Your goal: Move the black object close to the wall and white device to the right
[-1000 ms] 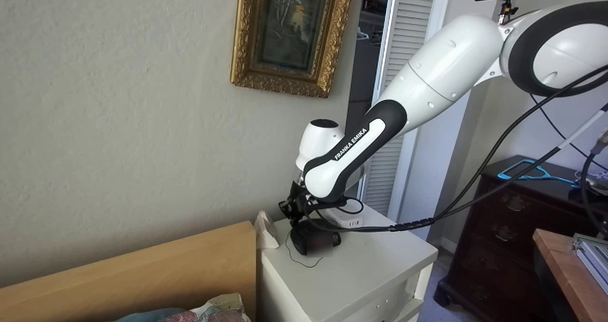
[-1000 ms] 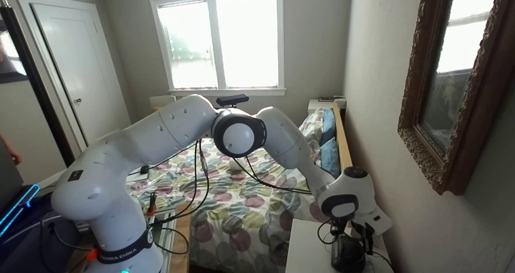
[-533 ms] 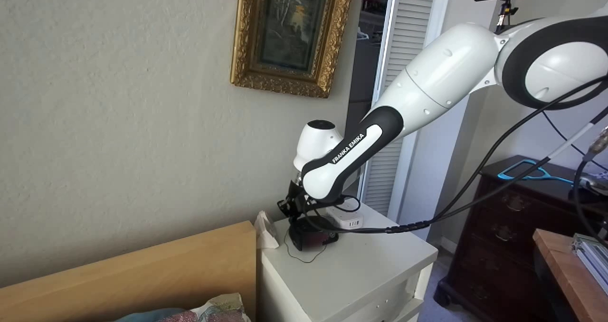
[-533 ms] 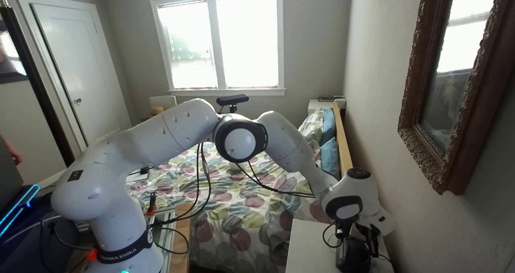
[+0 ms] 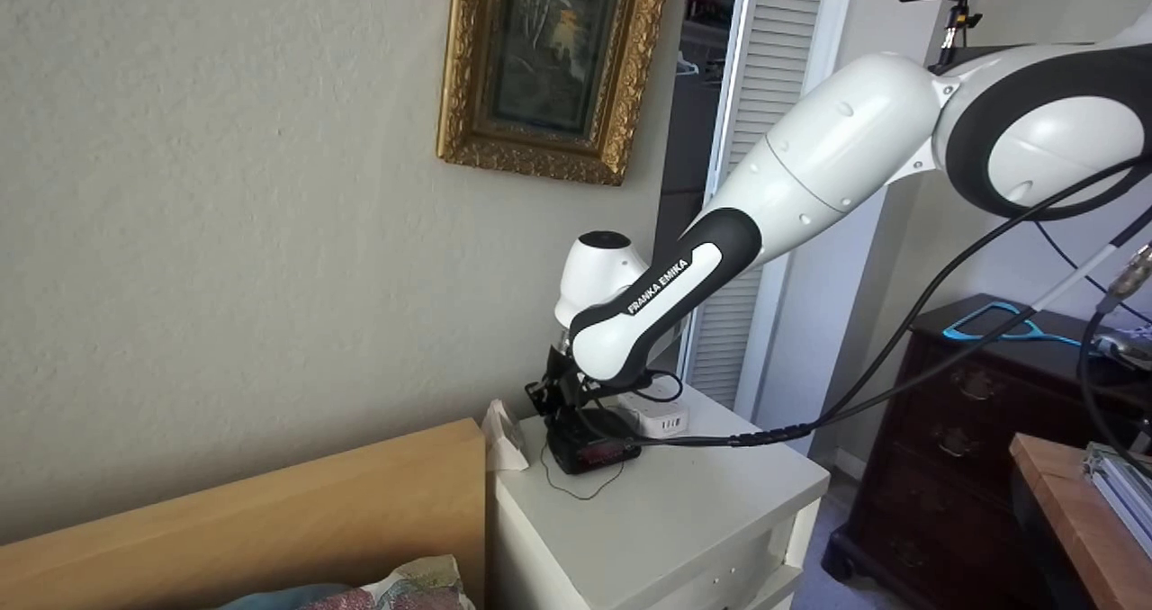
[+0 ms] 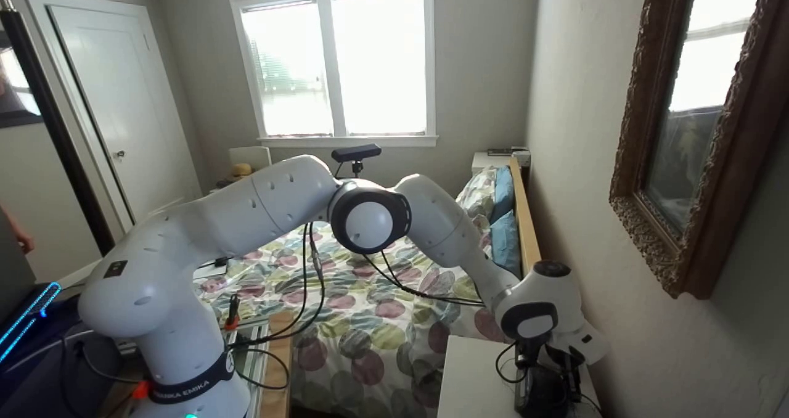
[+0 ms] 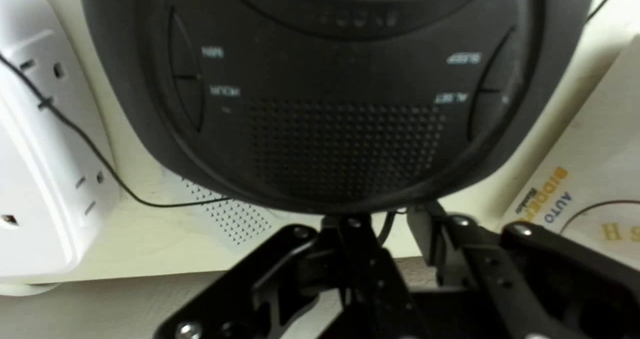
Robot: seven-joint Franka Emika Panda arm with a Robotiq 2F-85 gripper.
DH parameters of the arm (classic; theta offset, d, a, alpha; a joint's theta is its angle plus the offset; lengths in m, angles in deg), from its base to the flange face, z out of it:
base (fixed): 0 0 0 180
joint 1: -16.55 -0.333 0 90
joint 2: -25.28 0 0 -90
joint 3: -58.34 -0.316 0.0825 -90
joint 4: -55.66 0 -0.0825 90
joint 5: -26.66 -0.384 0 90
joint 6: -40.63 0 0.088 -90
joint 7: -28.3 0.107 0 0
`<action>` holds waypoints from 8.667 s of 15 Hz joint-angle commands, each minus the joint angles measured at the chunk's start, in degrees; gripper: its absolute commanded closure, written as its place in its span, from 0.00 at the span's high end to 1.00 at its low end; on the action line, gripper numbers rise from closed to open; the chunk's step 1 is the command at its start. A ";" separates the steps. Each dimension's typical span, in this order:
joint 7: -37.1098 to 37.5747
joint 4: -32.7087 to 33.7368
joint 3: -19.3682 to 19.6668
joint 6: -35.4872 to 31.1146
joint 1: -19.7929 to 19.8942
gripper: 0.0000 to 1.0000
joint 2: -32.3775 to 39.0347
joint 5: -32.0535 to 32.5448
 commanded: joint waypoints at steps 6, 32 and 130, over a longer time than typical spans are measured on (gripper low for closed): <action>1.24 0.03 1.58 -0.29 -0.53 0.93 -0.01 1.42; 6.91 -29.54 11.23 0.39 -8.56 1.00 -20.20 5.12; 31.13 -32.35 11.24 9.19 -7.00 0.00 -18.67 5.48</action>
